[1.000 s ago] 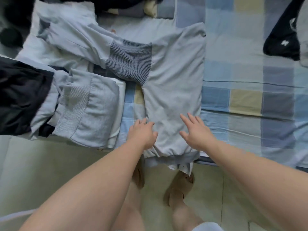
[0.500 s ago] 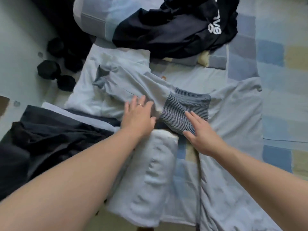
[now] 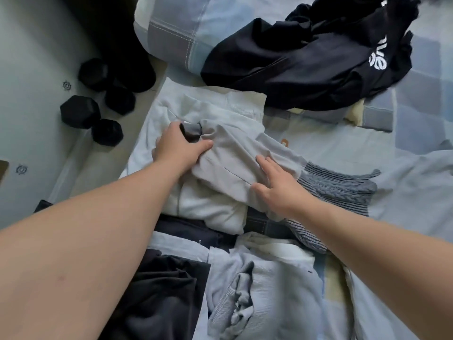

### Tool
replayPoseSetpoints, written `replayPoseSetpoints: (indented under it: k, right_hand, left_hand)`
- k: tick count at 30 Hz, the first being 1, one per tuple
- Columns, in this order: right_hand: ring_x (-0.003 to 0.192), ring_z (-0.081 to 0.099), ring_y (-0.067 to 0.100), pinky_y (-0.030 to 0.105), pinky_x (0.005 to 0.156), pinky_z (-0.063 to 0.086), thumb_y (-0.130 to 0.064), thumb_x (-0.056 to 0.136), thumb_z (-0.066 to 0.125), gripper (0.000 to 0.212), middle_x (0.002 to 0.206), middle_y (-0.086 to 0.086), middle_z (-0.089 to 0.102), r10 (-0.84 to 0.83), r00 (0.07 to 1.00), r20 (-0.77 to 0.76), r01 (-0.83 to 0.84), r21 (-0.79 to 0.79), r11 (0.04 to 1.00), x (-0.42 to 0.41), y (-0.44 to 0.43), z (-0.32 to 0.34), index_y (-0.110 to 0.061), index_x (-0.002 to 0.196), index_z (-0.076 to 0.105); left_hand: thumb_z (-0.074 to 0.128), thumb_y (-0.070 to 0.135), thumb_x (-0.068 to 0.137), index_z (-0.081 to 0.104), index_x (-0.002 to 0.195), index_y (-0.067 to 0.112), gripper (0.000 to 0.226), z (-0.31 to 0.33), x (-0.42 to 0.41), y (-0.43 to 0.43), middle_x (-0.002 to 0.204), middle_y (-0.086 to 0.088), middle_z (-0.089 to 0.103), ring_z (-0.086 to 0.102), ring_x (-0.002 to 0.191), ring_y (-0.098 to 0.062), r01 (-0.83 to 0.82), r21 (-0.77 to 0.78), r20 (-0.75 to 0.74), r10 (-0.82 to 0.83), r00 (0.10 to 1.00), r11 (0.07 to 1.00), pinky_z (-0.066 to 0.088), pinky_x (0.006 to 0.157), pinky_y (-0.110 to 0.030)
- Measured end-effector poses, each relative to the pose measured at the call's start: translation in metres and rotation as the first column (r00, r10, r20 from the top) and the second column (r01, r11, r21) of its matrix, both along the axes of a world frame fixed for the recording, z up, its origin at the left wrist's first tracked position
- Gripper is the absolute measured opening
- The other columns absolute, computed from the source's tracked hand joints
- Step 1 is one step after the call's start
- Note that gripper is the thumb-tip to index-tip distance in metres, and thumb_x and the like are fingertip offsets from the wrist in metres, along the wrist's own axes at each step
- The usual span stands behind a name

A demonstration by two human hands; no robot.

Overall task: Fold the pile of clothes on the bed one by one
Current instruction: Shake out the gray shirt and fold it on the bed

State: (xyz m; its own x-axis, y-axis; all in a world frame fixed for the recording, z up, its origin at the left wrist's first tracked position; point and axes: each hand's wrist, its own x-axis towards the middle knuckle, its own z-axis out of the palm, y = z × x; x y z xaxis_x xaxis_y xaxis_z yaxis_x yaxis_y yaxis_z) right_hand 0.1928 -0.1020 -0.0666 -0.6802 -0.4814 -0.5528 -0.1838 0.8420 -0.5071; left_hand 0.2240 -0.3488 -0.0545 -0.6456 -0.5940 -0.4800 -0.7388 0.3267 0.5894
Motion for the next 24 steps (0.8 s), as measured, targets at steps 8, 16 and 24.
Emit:
replayPoseSetpoints:
  k: [8,16,24]
  right_hand:
    - [0.153,0.014,0.011,0.027,0.121,0.012,-0.042,0.105,0.043,0.061,0.166,-0.008,0.019,-0.020,0.993,0.118,0.025,-0.036,0.999,-0.007,-0.011,0.019,-0.028,0.160,0.020]
    - [0.146,0.032,0.008,0.040,0.124,0.023,-0.050,0.101,0.042,0.054,0.157,-0.010,0.039,-0.312,0.899,0.306,0.402,-0.296,0.866,0.001,0.003,0.068,-0.029,0.151,0.044]
    - [0.131,0.043,0.006,0.034,0.114,0.033,-0.042,0.108,0.031,0.027,0.136,-0.021,0.050,-0.379,0.837,0.395,0.527,-0.389,0.756,0.004,0.070,0.147,-0.043,0.130,0.047]
  left_hand:
    - [0.089,0.024,0.070,0.057,0.122,0.006,0.064,0.016,-0.018,-0.001,0.112,-0.011,0.067,0.067,0.090,-0.027,-0.065,0.331,0.162,0.011,0.987,0.941,0.056,0.066,-0.034]
    - [0.081,0.035,0.063,0.065,0.106,0.018,0.049,0.084,-0.007,0.042,0.110,-0.005,0.070,0.069,0.096,-0.025,-0.011,0.430,-0.063,0.042,0.997,0.903,0.057,0.078,-0.038]
    - [0.081,0.024,0.072,0.071,0.105,0.015,0.035,0.149,-0.006,0.132,0.097,0.000,0.072,0.071,0.099,-0.025,0.116,0.396,-0.184,-0.045,0.982,0.911,0.055,0.069,-0.030]
